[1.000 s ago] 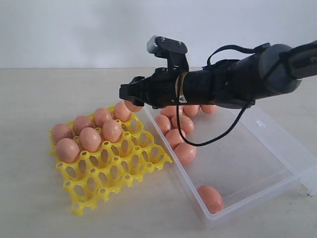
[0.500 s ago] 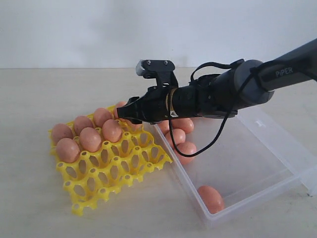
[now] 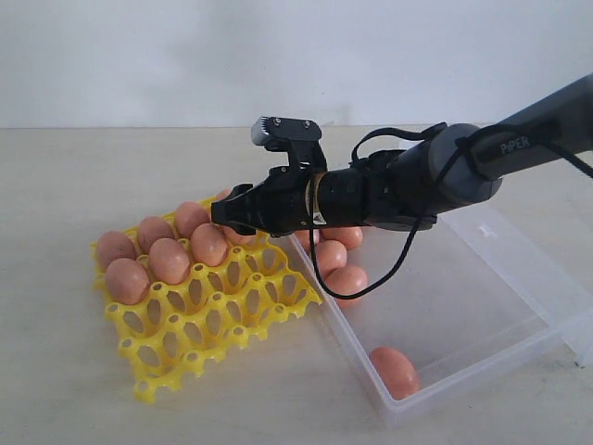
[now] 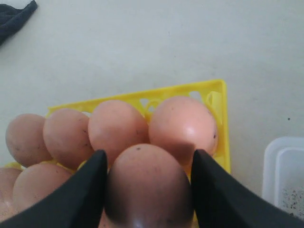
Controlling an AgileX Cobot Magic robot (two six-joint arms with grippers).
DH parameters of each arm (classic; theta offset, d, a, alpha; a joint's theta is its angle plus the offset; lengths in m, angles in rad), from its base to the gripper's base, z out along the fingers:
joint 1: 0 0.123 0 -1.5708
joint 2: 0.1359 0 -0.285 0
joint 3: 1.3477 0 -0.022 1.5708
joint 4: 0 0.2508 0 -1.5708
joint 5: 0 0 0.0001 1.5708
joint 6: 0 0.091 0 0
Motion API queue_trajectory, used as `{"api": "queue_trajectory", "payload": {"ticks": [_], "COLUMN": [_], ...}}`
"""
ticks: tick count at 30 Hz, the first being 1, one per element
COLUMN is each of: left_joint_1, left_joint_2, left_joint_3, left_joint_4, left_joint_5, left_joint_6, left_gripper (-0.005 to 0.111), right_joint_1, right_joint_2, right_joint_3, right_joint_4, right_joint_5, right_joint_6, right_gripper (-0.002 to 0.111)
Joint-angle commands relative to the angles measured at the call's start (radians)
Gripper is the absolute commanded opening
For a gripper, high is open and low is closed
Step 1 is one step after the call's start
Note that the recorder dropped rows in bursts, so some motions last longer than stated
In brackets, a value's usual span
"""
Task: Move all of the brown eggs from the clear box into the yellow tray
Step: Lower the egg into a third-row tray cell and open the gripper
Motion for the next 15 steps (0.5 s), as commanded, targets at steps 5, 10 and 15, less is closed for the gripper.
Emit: {"api": "queue_trajectory", "payload": {"ticks": [5,10,15], "left_joint_1": [0.002,0.002,0.002], "left_joint_2": [-0.003,-0.003,-0.003], "left_joint_3": [0.003,0.003,0.003], "left_joint_4": [-0.001,-0.001,-0.001], "left_joint_5": [-0.007,-0.007,-0.007], "left_joint_6": [-0.002,-0.002,-0.002], "left_gripper": [0.004,0.004,0.004], "right_joint_1": [0.001,0.001,0.001], "right_joint_2": [0.012,0.012,0.012], "right_joint_3": [0.005,0.005,0.005], "right_joint_4": [0.002,0.004,0.004], "right_joint_5": [0.015,0.015,0.018], "right_joint_6": [-0.002,-0.002,-0.002], "right_gripper": [0.045,0.045,0.045]}}
